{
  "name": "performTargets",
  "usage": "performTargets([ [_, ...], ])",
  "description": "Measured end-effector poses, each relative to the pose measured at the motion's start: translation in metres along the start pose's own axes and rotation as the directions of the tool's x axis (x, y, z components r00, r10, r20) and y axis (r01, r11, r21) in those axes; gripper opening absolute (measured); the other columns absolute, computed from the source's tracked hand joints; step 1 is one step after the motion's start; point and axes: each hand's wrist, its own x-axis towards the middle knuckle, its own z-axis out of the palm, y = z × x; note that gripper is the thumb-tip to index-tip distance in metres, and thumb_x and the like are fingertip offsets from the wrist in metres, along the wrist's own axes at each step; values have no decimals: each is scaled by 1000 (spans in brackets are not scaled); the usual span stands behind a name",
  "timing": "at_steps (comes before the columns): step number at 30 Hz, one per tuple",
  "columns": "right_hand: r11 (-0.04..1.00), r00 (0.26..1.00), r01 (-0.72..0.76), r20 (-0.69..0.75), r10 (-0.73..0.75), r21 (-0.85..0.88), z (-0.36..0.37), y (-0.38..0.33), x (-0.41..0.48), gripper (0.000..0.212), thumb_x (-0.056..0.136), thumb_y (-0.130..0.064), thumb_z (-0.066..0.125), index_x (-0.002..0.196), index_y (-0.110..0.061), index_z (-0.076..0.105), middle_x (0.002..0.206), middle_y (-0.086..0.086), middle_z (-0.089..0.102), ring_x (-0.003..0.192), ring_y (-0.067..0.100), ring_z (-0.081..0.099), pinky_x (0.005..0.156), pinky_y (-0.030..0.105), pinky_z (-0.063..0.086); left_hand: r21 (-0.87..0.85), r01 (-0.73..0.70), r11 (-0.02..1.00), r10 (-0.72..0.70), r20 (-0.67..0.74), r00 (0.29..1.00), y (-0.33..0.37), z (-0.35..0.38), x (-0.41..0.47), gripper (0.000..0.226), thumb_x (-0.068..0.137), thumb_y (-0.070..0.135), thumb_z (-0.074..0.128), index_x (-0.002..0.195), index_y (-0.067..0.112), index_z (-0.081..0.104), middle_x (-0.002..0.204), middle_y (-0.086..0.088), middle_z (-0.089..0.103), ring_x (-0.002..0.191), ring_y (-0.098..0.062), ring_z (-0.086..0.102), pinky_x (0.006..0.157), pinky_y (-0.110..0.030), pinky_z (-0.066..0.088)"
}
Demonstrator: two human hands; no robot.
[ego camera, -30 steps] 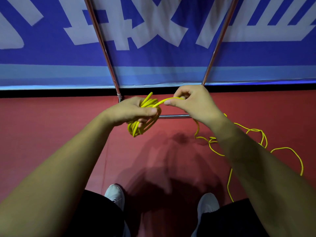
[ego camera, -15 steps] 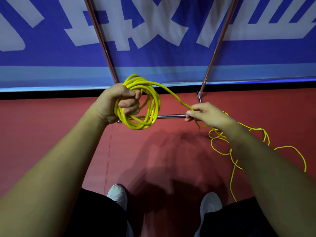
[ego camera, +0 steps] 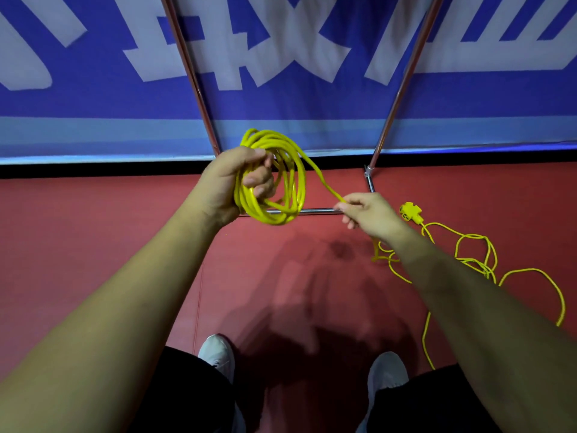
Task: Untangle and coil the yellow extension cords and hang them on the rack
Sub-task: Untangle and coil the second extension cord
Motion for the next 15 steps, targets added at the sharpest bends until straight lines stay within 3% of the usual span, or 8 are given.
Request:
performTargets([
  [2, 999, 997, 9, 78, -6, -40, 4, 3, 0, 17, 98, -5, 52, 99, -12, 68, 76, 7, 65, 60, 8, 59, 62, 19, 47, -43, -75, 996, 72, -66, 995, 3, 2, 2, 16, 89, 20, 39, 79, 9, 45, 41, 8, 37, 39, -10, 37, 54, -27, 31],
  [4, 984, 995, -12, 94, 29, -175, 8, 13, 2, 18, 98, -9, 53, 94, -15, 69, 81, 5, 70, 68, 7, 63, 65, 24, 44, -49, -134, 990, 128, -103, 986, 6, 2, 2, 17, 91, 20, 39, 79, 10, 45, 41, 9, 36, 40, -9, 38, 54, -26, 34],
  [7, 961, 990, -111, 57, 129, -253, 11, 31, 2, 18, 96, -16, 55, 88, -9, 70, 88, 10, 73, 91, 26, 68, 80, 33, 48, -68, -187, 980, 176, -140, 974, 8, 1, 1, 17, 94, 20, 38, 81, 11, 45, 43, 9, 36, 41, -9, 40, 54, -25, 39],
  [9, 967, 981, -142, 100, 166, -211, 15, 37, -2, 15, 98, -13, 54, 90, -8, 65, 93, 16, 72, 95, 33, 69, 90, 40, 52, -77, -206, 975, 189, -185, 964, 8, 3, 2, 19, 97, 18, 36, 81, 12, 45, 44, 9, 36, 42, -9, 40, 53, -24, 39],
  [10, 973, 973, -152, 147, 178, -171, 17, 33, -7, 10, 100, -13, 52, 94, -8, 59, 95, 19, 72, 90, 33, 70, 86, 39, 54, -79, -214, 974, 193, -219, 956, 8, 2, 3, 19, 98, 16, 36, 81, 13, 45, 44, 8, 36, 43, -10, 40, 53, -24, 39],
  [12, 982, 960, -167, 212, 184, -92, 24, 22, -14, 6, 102, -14, 49, 97, -12, 45, 92, 20, 72, 67, 26, 69, 63, 30, 52, -61, -238, 969, 212, -285, 935, 9, 0, 6, 20, 96, 14, 42, 77, 15, 44, 47, 7, 36, 46, -11, 41, 57, -26, 39],
  [15, 989, 962, -143, 230, 145, -22, 37, 3, -21, 16, 101, -15, 49, 90, -14, 38, 74, 18, 72, 37, 13, 48, 42, 24, 36, -39, -279, 959, 245, -372, 895, 11, -4, 10, 29, 98, 10, 45, 70, 18, 42, 52, 5, 36, 52, -13, 45, 58, -26, 40],
])
